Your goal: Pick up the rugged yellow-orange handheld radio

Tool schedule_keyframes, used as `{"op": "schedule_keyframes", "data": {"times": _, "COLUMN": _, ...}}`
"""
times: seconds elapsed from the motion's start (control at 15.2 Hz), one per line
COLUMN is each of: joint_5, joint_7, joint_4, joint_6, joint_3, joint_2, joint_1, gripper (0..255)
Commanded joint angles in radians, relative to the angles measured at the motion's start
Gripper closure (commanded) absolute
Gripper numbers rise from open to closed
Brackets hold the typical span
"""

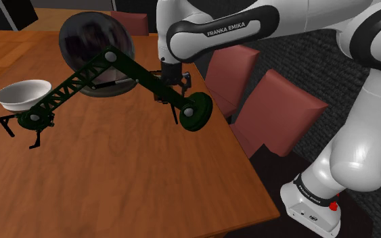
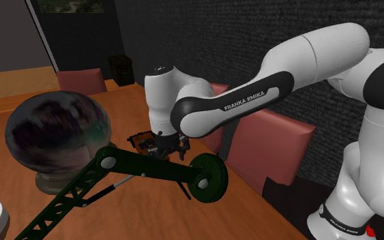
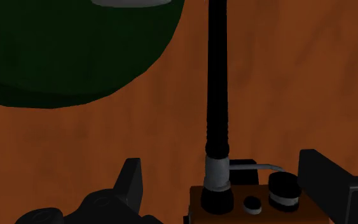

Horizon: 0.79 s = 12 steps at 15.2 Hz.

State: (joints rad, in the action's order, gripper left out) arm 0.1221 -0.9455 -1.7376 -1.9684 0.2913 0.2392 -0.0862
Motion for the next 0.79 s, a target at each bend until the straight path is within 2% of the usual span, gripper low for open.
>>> {"op": "schedule_keyframes", "data": {"times": 0.0, "joint_5": 0.005, "joint_7": -0.007, "joint_4": -0.010, "joint_6": -0.023, "joint_3": -0.001, "joint_2": 0.013, "joint_1": -0.002, "gripper": 0}}
{"op": "schedule_keyframes", "data": {"times": 0.26, "joint_5": 0.014, "joint_7": -0.014, "joint_4": -0.047, "joint_6": -0.078, "joint_3": -0.003, "joint_2": 0.032, "joint_1": -0.003, "gripper": 0}}
{"op": "schedule_keyframes", "data": {"times": 0.4, "joint_5": 0.014, "joint_7": -0.014, "joint_4": -0.047, "joint_6": -0.078, "joint_3": -0.003, "joint_2": 0.032, "joint_1": -0.003, "gripper": 0}}
{"op": "schedule_keyframes", "data": {"times": 0.46, "joint_5": 0.014, "joint_7": -0.014, "joint_4": -0.047, "joint_6": -0.078, "joint_3": -0.004, "joint_2": 0.032, "joint_1": -0.003, "gripper": 255}}
{"op": "schedule_keyframes", "data": {"times": 0.73, "joint_5": 0.014, "joint_7": -0.014, "joint_4": -0.048, "joint_6": -0.078, "joint_3": -0.003, "joint_2": 0.031, "joint_1": -0.003, "gripper": 255}}
